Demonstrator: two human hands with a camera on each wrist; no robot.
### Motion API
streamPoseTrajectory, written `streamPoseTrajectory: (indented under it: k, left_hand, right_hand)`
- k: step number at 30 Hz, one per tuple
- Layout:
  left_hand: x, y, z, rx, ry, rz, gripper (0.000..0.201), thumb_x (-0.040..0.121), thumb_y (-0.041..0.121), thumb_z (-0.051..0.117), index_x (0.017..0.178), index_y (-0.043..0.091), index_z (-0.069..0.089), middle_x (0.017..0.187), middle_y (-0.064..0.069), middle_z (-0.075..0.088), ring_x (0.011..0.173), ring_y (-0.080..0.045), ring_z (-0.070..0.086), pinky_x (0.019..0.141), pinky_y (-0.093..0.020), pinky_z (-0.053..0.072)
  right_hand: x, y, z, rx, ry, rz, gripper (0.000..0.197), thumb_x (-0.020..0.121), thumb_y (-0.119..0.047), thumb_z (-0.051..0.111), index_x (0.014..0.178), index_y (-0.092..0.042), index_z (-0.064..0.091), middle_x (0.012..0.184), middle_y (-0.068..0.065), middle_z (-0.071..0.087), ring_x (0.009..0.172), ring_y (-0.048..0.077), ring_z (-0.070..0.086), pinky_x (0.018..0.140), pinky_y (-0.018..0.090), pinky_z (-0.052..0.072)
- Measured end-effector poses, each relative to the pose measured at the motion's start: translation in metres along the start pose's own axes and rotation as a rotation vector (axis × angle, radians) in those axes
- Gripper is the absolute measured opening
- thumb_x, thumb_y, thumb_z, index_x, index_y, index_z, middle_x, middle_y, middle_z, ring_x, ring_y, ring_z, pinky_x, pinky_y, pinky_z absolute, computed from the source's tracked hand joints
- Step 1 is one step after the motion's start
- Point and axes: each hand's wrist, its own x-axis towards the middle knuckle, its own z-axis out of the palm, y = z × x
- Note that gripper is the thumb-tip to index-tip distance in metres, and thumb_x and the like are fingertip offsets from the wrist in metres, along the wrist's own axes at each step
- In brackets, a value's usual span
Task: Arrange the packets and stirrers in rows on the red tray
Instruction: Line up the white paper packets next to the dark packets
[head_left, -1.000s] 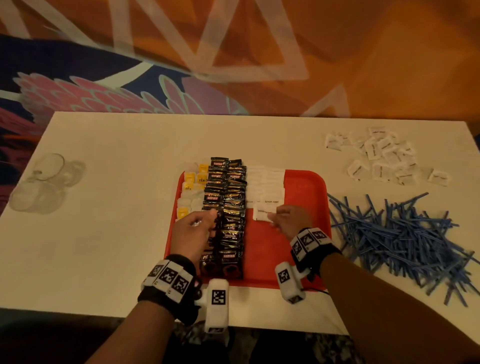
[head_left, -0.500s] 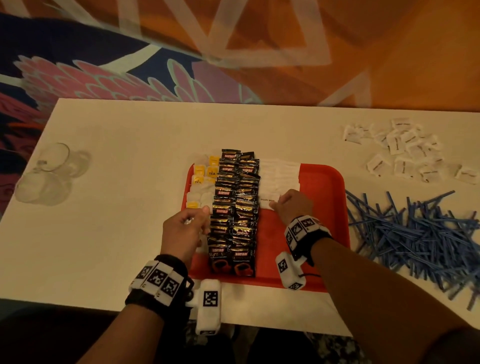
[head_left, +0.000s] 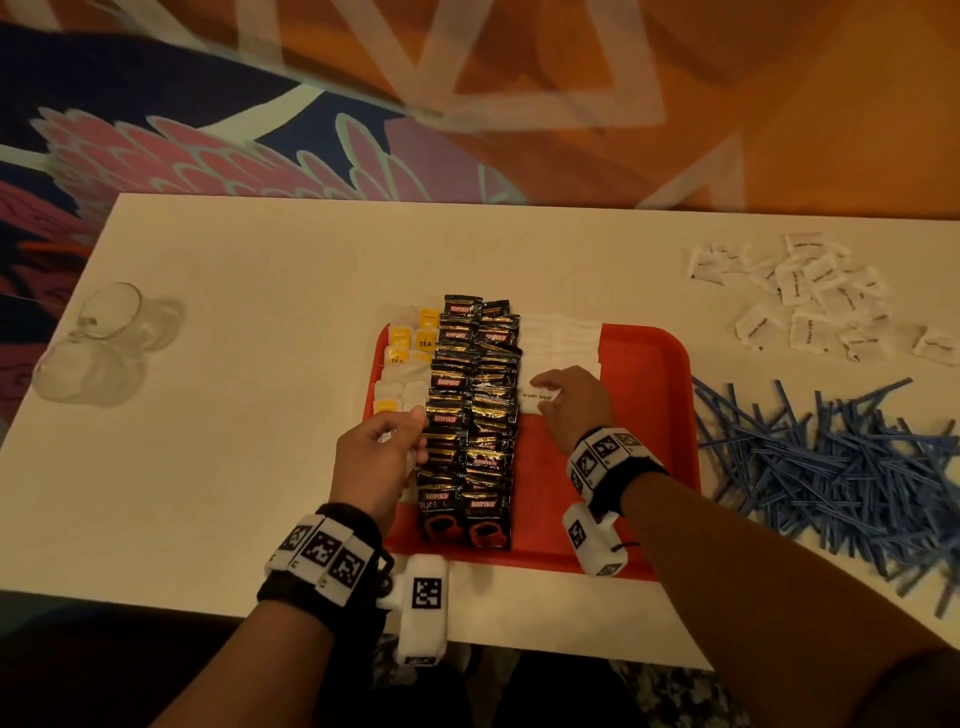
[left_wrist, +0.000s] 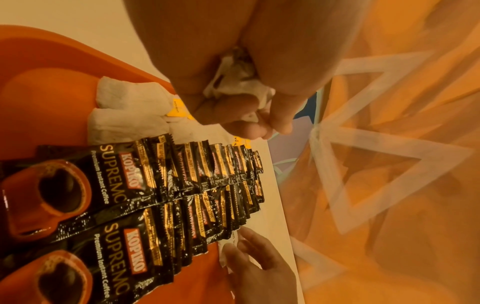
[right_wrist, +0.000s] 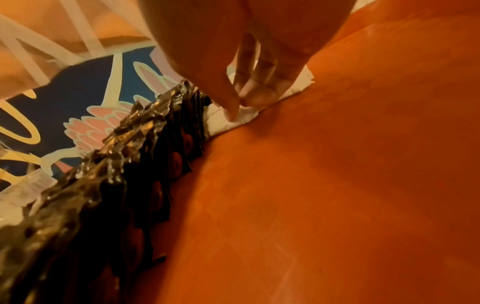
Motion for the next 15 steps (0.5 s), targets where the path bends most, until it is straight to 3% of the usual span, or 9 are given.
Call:
streamPoseTrajectory:
  k: [4, 6, 9, 11, 13, 15]
  left_hand:
    - [-0.008, 0.010, 0.013, -0.082, -0.108, -0.068, 0.032, 0.097, 0.035, 0.059, 0.092, 0.004, 0.066, 0.069, 0.000, 0.058, 0.054, -0.010, 0.053, 0.042, -0.021, 0.037]
    - [-0.012, 0.018, 0.024, -0.119, -0.186, -0.103, 0.038, 0.098, 0.043, 0.053, 0.092, 0.008, 0.066, 0.066, 0.000, 0.057, 0.052, -0.011, 0.052, 0.036, -0.020, 0.032]
    - [-0.023, 0.032, 0.047, -0.190, -0.261, -0.152, 0.051, 0.099, 0.053, 0.043, 0.094, 0.007, 0.065, 0.061, -0.002, 0.056, 0.048, -0.014, 0.053, 0.031, -0.017, 0.028]
    - [-0.031, 0.041, 0.063, -0.237, -0.308, -0.156, 0.059, 0.099, 0.058, 0.037, 0.094, 0.006, 0.064, 0.059, -0.005, 0.054, 0.046, -0.016, 0.053, 0.031, -0.016, 0.027]
    - [-0.039, 0.050, 0.077, -0.249, -0.362, -0.152, 0.065, 0.097, 0.064, 0.030, 0.097, 0.006, 0.061, 0.061, -0.009, 0.055, 0.044, -0.019, 0.053, 0.032, -0.016, 0.028]
    - [-0.047, 0.057, 0.092, -0.205, -0.405, -0.136, 0.070, 0.094, 0.071, 0.026, 0.100, 0.009, 0.058, 0.063, -0.010, 0.058, 0.043, -0.021, 0.054, 0.032, -0.017, 0.029]
  right_hand:
    - [-0.013, -0.005, -0.019, 0.101, 0.011, -0.005, 0.023, 0.087, -0.008, 0.068, 0.102, -0.025, 0.070, 0.098, -0.006, 0.064, 0.082, 0.005, 0.055, 0.083, 0.021, 0.047]
    - [-0.022, -0.012, -0.033, 0.214, 0.015, 0.010, 0.018, 0.085, -0.010, 0.070, 0.093, -0.026, 0.070, 0.091, -0.008, 0.066, 0.077, 0.004, 0.059, 0.076, 0.020, 0.051]
    - [-0.039, -0.028, -0.057, 0.299, 0.008, -0.057, 0.011, 0.084, -0.014, 0.072, 0.087, -0.024, 0.071, 0.086, -0.008, 0.069, 0.076, 0.004, 0.063, 0.067, 0.014, 0.048]
    - [-0.052, -0.041, -0.075, 0.343, -0.022, -0.129, 0.009, 0.084, -0.015, 0.073, 0.087, -0.023, 0.071, 0.083, -0.011, 0.067, 0.070, -0.003, 0.061, 0.061, 0.006, 0.044]
    - [-0.064, -0.052, -0.089, 0.384, -0.079, -0.172, 0.007, 0.083, -0.017, 0.075, 0.088, -0.021, 0.072, 0.081, -0.011, 0.067, 0.065, -0.008, 0.059, 0.060, 0.006, 0.043]
    - [-0.075, -0.059, -0.102, 0.409, -0.140, -0.194, 0.009, 0.079, -0.020, 0.079, 0.087, -0.019, 0.073, 0.079, -0.005, 0.069, 0.062, -0.003, 0.060, 0.061, 0.011, 0.046]
